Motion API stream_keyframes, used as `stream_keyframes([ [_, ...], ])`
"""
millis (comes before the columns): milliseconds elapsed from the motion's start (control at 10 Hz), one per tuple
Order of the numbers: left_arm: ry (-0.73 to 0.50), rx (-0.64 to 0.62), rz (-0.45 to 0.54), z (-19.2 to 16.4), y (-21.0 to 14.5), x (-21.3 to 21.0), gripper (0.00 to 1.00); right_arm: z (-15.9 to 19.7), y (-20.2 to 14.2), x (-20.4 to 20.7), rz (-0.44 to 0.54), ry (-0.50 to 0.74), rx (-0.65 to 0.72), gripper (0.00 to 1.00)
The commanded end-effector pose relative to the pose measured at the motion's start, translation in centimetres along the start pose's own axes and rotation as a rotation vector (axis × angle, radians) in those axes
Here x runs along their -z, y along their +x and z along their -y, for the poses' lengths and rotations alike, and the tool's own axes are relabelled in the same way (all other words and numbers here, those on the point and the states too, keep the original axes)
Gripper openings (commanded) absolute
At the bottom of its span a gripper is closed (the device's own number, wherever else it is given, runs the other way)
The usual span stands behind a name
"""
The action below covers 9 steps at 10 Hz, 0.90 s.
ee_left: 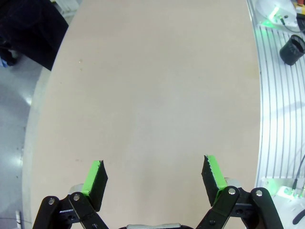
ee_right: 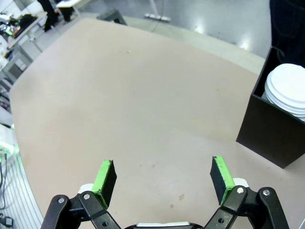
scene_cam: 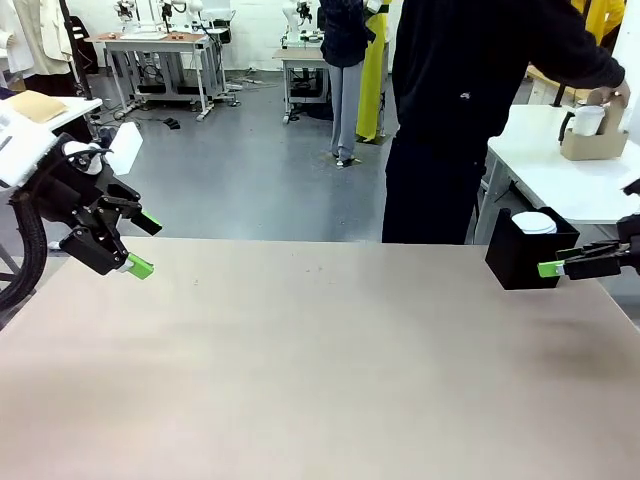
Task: Pour a drink into a cup and package it in a carrier.
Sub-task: Insert the held 600 ml Paper Cup into the Cup Carrier.
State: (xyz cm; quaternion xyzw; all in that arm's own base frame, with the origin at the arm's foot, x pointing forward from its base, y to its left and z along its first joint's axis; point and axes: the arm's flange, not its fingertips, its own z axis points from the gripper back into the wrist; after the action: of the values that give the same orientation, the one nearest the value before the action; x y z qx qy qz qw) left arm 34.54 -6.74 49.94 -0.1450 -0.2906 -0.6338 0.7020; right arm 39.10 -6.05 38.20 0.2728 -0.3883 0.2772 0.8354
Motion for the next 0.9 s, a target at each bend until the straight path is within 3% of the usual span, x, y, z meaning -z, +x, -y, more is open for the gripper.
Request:
stream_keyframes([
  [0,-0.009,0.013,0.024,-0.13,-0.03,0.02,1.0,-0.09,0.11,-0.11,0.006,0.007,-0.001,1.0],
  [800,-0.009,0.013,0.024,-0.13,-0.03,0.02,1.0,-0.09,0.11,-0.11,0.006,0.007,-0.001,1.0],
])
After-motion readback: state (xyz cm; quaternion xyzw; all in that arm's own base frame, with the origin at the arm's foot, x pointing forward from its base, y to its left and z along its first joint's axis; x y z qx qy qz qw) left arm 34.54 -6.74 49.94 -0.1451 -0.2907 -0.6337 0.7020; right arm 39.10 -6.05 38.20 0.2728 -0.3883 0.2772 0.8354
